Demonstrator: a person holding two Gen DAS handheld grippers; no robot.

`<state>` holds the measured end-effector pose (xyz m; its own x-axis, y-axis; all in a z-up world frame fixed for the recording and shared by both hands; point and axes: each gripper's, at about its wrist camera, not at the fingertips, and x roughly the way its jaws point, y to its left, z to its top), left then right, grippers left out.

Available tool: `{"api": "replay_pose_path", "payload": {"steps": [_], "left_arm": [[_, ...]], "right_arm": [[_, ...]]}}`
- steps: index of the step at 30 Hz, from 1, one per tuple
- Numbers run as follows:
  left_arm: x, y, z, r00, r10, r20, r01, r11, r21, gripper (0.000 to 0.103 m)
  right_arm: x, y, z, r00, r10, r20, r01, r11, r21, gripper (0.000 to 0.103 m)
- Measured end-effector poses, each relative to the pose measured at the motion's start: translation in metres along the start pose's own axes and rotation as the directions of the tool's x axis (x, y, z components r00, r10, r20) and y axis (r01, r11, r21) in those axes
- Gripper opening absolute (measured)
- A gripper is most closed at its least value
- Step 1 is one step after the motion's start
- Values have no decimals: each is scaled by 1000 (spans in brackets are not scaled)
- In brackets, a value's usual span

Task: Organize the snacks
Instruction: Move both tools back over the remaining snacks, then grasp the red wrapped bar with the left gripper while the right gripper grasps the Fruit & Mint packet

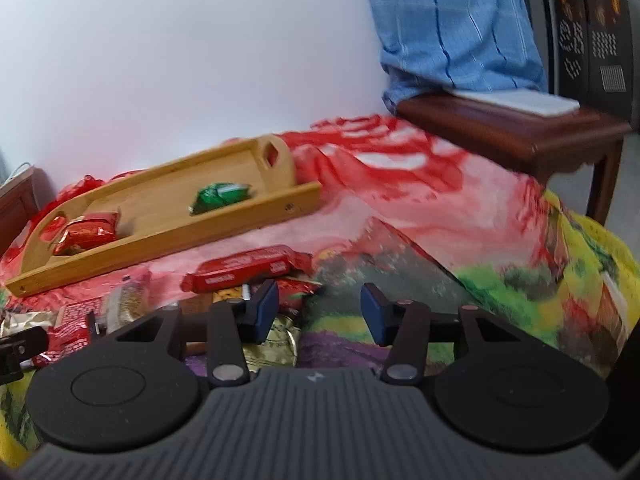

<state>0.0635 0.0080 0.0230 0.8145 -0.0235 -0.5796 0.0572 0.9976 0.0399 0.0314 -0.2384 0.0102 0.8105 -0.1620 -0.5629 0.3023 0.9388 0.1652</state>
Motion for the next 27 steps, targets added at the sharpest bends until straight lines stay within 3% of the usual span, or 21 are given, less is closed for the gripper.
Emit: {"api": "replay_pose_path", "payload": {"steps": [7,13,17,22,27], "left_arm": [[3,-2,-4,999,-3,-32,3,1000,3,102],[-3,-5,-11,994,-84,-72,83,996,-16,98],[-8,-13,-17,980,-157,-120,159,987,6,90],[-18,-23,-16,984,-165,-70,171,982,85,83],[-10,-25,-9,978,-198,-57,203,975,86,79]], "right_arm": [[2,10,-3,1000,15,-2,-16,998,-58,55],[5,18,-5,1000,25,-13,-26,996,-84,55],[6,18,-6,999,30,-15,-31,996,-80,55],[6,18,-6,999,29,-14,-30,996,-80,56],[6,19,-7,999,30,-14,-31,996,-89,57]]}}
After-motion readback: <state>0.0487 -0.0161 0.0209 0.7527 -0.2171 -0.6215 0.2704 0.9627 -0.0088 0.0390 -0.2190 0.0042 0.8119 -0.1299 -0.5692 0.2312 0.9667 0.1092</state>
